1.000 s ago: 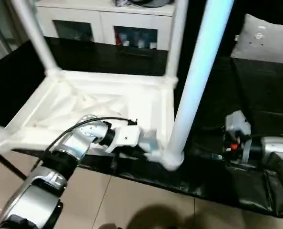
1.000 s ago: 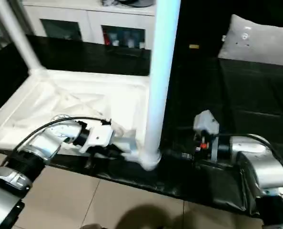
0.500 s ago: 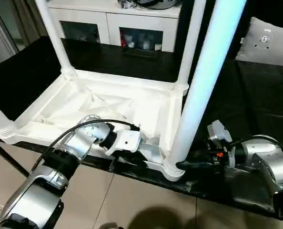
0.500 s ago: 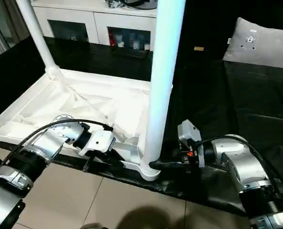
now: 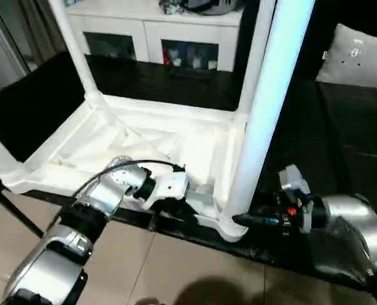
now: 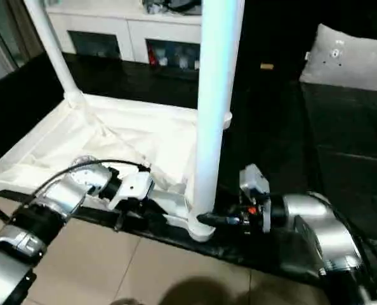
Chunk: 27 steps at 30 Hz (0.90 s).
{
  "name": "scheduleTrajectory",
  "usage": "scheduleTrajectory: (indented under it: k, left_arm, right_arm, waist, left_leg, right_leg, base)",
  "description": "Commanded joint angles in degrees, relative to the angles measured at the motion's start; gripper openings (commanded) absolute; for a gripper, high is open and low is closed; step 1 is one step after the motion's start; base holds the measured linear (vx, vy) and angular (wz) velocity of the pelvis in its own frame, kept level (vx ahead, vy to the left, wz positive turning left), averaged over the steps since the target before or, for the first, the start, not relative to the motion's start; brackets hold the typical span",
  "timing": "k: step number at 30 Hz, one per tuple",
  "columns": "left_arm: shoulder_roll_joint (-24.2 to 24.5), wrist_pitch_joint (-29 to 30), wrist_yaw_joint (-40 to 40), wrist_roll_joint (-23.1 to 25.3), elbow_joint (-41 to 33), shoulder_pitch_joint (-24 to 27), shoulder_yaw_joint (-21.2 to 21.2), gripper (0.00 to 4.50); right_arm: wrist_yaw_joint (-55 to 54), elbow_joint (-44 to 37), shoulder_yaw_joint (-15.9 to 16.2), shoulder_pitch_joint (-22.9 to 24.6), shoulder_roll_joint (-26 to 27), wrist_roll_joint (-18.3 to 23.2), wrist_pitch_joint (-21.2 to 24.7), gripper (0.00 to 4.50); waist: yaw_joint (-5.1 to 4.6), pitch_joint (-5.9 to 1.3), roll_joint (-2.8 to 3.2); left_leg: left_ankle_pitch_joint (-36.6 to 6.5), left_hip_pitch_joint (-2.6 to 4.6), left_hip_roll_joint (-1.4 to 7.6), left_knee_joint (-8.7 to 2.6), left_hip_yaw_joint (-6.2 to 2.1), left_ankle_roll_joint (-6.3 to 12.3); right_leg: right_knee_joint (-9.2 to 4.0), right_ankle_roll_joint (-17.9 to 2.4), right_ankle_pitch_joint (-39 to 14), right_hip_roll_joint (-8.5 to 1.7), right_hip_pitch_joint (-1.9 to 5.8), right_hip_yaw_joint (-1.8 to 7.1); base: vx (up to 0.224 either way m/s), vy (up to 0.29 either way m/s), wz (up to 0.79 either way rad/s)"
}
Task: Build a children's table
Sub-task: Rotate leg to tighten
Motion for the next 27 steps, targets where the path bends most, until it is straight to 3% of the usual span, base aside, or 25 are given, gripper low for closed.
scheduleTrajectory:
  k: [1, 4, 5, 7, 8, 9, 11, 12, 13, 14, 15, 17, 18, 19, 22, 23, 25, 27]
  left_arm:
    - [-4.4, 2.7, 7.4, -0.9, -1.3, 0.2, 0.2, 0.00]
    - [-7.4, 5.1, 13.7, 0.6, -0.2, -0.4, 1.2, 0.00]
    - [-8.0, 5.8, 15.1, 0.9, 0.1, -0.7, 1.5, 0.00]
    - [-9.3, 7.4, 18.1, 1.0, 0.8, -1.3, 2.4, 0.00]
    - [-10.3, 8.7, 20.3, 1.1, 1.0, -1.6, 3.1, 0.00]
    - [-11.4, 9.9, 22.6, 1.1, 1.4, -1.9, 3.8, 0.00]
    - [-13.4, 11.0, 26.3, 1.3, 2.3, -2.5, 4.5, 0.00]
    - [-13.9, 11.4, 27.5, 1.4, 2.5, -2.7, 4.8, 0.00]
    - [-14.8, 11.9, 29.1, 1.2, 2.6, -3.0, 5.3, 0.00]
    - [-15.8, 12.4, 30.8, 1.3, 2.6, -3.3, 5.8, 0.00]
    - [-16.6, 12.8, 32.2, 1.6, 2.5, -3.8, 6.3, 0.00]
    - [-17.1, 12.7, 33.2, 2.4, 2.7, -4.3, 6.1, 0.00]
    - [-17.2, 12.3, 33.6, 3.0, 3.1, -4.7, 5.8, 0.00]
    - [-17.0, 11.9, 33.9, 3.6, 3.7, -4.9, 5.4, 0.00]
    - [-15.7, 11.3, 33.8, 4.9, 4.1, -4.9, 4.5, 0.00]
    - [-14.8, 11.0, 33.1, 4.9, 3.8, -4.6, 4.5, 0.00]
    - [-13.6, 10.9, 32.2, 4.6, 3.4, -4.2, 4.8, 0.00]
    - [-12.7, 10.6, 30.5, 3.6, 2.8, -3.5, 5.5, 0.00]
  right_arm:
    - [-4.7, -4.9, 2.7, 0.2, 3.9, 0.9, 2.9, 1.88]
    - [-20.3, -4.8, 0.2, 0.3, 10.2, -4.5, 5.9, 1.88]
    - [-23.0, -5.0, -0.2, 0.2, 11.4, -5.2, 6.6, 1.88]
    - [-28.4, -5.2, -0.8, -0.3, 14.1, -6.9, 8.3, 1.88]
    - [-32.1, -5.8, -0.9, -0.7, 15.7, -7.8, 9.9, 1.88]
    - [-36.9, -6.3, -1.3, -1.3, 17.8, -8.9, 11.5, 1.88]
    - [-44.7, -5.9, -2.8, -2.7, 21.7, -10.5, 14.2, 1.88]
    - [-46.6, -5.7, -3.2, -3.0, 22.8, -10.7, 15.0, 1.88]
    - [-48.9, -5.2, -3.7, -3.5, 24.1, -11.2, 15.7, 1.88]
    - [-50.8, -4.9, -4.1, -3.8, 25.4, -11.8, 16.2, 1.88]
    - [-52.3, -4.8, -4.5, -4.2, 26.8, -12.1, 15.8, 1.88]
    - [-52.7, -5.1, -4.6, -4.5, 27.8, -11.7, 15.0, 1.88]
    - [-52.3, -5.4, -4.2, -4.4, 27.8, -11.7, 14.2, 2.23]
    - [-52.1, -5.8, -3.8, -4.0, 27.5, -11.9, 13.6, 2.23]
    - [-50.0, -7.1, -2.7, -2.4, 25.4, -12.6, 12.1, 2.60]
    - [-48.9, -7.8, -3.0, -1.5, 23.2, -13.3, 11.3, 2.68]
    - [-46.8, -8.4, -3.5, -0.6, 20.4, -13.4, 10.4, 2.85]
    - [-43.7, -8.4, -4.7, -0.1, 18.2, -12.4, 9.2, 3.05]
  waist:
    - [-0.62, -2.66, -0.64]
    - [-2.05, -2.32, -1.43]
    - [-2.87, -2.12, -1.13]
    - [-4.25, -2.23, -0.71]
    - [-5.99, -2.11, -0.53]
    - [-6.39, -2.07, 0.26]
    - [-8.04, -2.10, 0.48]
    - [-8.81, -1.86, 1.71]
    - [-9.44, -1.76, 1.56]
    - [-10.14, -1.71, 1.81]
    - [-10.55, -1.65, 2.26]
    - [-11.17, -1.62, 1.69]
    - [-11.40, -1.70, 1.11]
    - [-11.28, -1.76, 1.34]
    - [-11.12, -2.14, 1.44]
    - [-10.92, -2.25, 1.16]
    - [-10.29, -2.58, 1.19]
    - [-9.83, -2.61, 0.93]
  left_leg:
    - [-13.4, 0.25, 3.12, -4.63, -0.99, 2.89]
    - [-15.3, 0.30, 2.20, -4.42, -1.14, 1.54]
    - [-16.2, 0.57, 1.83, -4.13, -1.11, 0.86]
    - [-17.5, -0.05, 1.59, -4.21, -1.63, 0.56]
    - [-20.2, -0.01, 1.83, -4.41, -1.97, 0.99]
    - [-21.6, 0.32, 1.90, -4.47, -2.15, 0.90]
    - [-24.1, 0.46, 2.02, -4.57, -2.59, 0.99]
    - [-27.1, 0.86, 2.46, -4.94, -2.99, 1.13]
    - [-29.1, 0.97, 2.78, -5.21, -3.25, 1.12]
    - [-31.4, 0.67, 3.15, -5.65, -3.70, 0.86]
    - [-32.5, 0.82, 2.98, -5.69, -3.79, 0.76]
    - [-30.6, 1.27, 1.91, -4.86, -3.26, 0.99]
    - [-28.1, 0.63, 1.66, -4.69, -3.13, 1.64]
    - [-27.2, 0.51, 1.68, -4.69, -3.17, 1.90]
    - [-23.6, -0.22, 2.28, -5.13, -3.28, 2.88]
    - [-22.1, -0.46, 2.53, -5.26, -3.26, 3.44]
    - [-18.4, -0.95, 2.91, -5.30, -3.12, 4.75]
    - [-17.3, -1.17, 2.65, -5.05, -2.78, 5.62]
  right_leg:
    - [-5.02, -7.7, -27.8, -3.89, 2.76, 2.84]
    - [-6.40, -3.2, -36.7, -3.74, 2.39, 2.07]
    - [-7.10, -1.7, -39.5, -3.44, 1.70, 1.54]
    - [-7.46, 0.3, -40.6, -3.42, 2.48, 0.64]
    - [-8.25, 0.9, -39.1, -3.17, 2.70, -0.18]
    - [-8.25, 0.8, -38.8, -3.04, 2.62, -0.57]
    - [-8.79, 0.2, -37.1, -3.19, 2.87, -1.29]
    - [-9.09, 0.0, -35.7, -3.11, 3.05, -1.75]
    - [-9.09, -0.1, -34.7, -3.11, 3.12, -2.05]
    - [-8.57, -0.3, -32.1, -3.28, 3.86, -2.00]
    - [-8.49, -0.6, -31.7, -3.54, 3.79, -1.90]
    - [-9.26, -0.9, -35.0, -4.05, 2.95, -1.81]
    - [-9.36, -0.5, -36.1, -4.23, 3.19, -1.73]
    - [-9.17, -0.5, -36.1, -4.38, 3.27, -1.65]
    - [-8.27, -2.3, -30.4, -4.54, 3.57, -0.80]
    - [-7.76, -3.8, -27.1, -4.57, 3.69, -0.36]
    - [-6.47, -6.6, -20.7, -4.57, 4.11, 0.48]
    - [-6.18, -8.1, -20.2, -4.71, 4.12, 0.80]
  base:
    - [0.000, 0.000, 0.00]
    - [-0.018, 0.000, 0.00]
    - [0.000, 0.000, 0.00]
    - [0.000, 0.000, 0.00]
    - [0.000, 0.000, 0.00]
    - [0.000, 0.000, 0.00]
    - [0.000, 0.000, 0.00]
    - [0.000, 0.000, 0.00]
    - [-0.004, 0.051, 0.03]
    - [-0.004, 0.051, 0.03]
    - [0.000, 0.000, 0.00]
    - [0.000, 0.000, 0.00]
    - [0.000, 0.000, 0.00]
    - [0.000, 0.000, 0.00]
    - [0.000, 0.000, 0.00]
    - [0.000, 0.000, 0.00]
    - [0.000, 0.000, 0.00]
    - [0.000, 0.000, 0.00]
